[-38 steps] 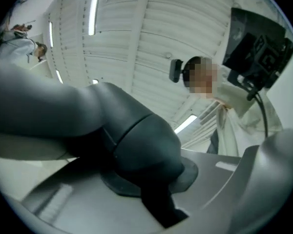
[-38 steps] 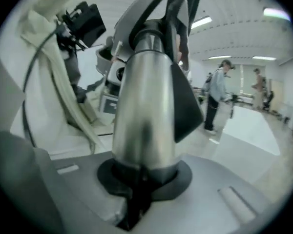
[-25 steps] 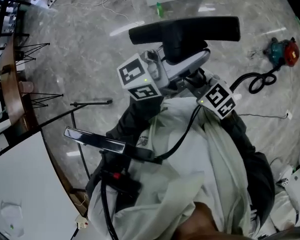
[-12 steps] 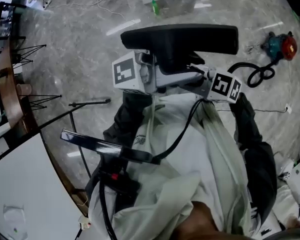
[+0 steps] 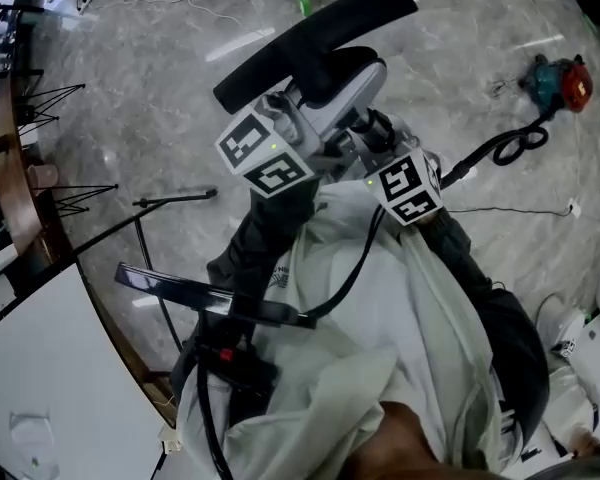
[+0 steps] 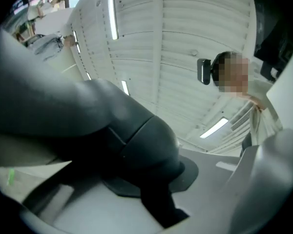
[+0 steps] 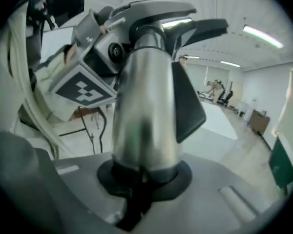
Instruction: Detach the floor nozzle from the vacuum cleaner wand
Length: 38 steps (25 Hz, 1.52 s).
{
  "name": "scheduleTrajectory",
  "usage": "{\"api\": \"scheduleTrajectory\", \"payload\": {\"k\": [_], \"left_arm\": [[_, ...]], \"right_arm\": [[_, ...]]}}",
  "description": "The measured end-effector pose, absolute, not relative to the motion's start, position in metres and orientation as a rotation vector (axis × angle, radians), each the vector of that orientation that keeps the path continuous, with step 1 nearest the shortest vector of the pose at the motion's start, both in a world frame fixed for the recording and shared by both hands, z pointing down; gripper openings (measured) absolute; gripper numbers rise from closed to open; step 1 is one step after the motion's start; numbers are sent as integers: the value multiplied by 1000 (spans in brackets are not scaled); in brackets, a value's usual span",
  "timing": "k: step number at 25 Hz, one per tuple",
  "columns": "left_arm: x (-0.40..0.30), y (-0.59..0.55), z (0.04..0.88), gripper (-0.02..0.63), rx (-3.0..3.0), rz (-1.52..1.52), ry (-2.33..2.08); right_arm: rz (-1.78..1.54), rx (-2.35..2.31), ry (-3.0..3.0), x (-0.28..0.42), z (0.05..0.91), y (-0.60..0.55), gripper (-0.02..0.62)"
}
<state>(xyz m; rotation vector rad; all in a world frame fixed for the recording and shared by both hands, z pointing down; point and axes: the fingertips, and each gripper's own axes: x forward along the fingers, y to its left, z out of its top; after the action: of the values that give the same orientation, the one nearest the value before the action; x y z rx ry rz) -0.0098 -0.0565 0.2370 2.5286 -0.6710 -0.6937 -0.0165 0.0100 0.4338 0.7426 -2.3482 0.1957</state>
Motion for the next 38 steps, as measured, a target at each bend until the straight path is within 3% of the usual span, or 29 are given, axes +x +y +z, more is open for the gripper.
{"api": "scheduleTrajectory", "payload": {"k": [4,9,12,16,22,26,31,34,38], "left_arm": [[-17,-49,233,75,2575,-700,-602],[-9,1,214,74,2780,-855,-75],[-4,2,214,74,2783,-864,-9],[-10,-29,228,75,2636,-825,-270],[-23,-55,248,75,2483,-670,-743],[-21,-35,235,75,2602,-727,-547],[-14,19,212,74,2782,-880,-5],[-11,6,215,74,2743,-876,-101],[-15,-31,232,76,2584,-758,-496]], "right_arm": [[163,718,-2379,-29,432,12,37],[268,104,-2571,-39,427,56,38],[334,-54,-2587,-36,426,63,38],[374,237,-2524,-37,433,47,38],[176,821,-2297,-23,442,14,38],[145,732,-2351,-30,439,22,39],[272,91,-2563,-41,425,72,40],[316,108,-2557,-39,427,67,38],[285,549,-2432,-32,435,41,38]]}}
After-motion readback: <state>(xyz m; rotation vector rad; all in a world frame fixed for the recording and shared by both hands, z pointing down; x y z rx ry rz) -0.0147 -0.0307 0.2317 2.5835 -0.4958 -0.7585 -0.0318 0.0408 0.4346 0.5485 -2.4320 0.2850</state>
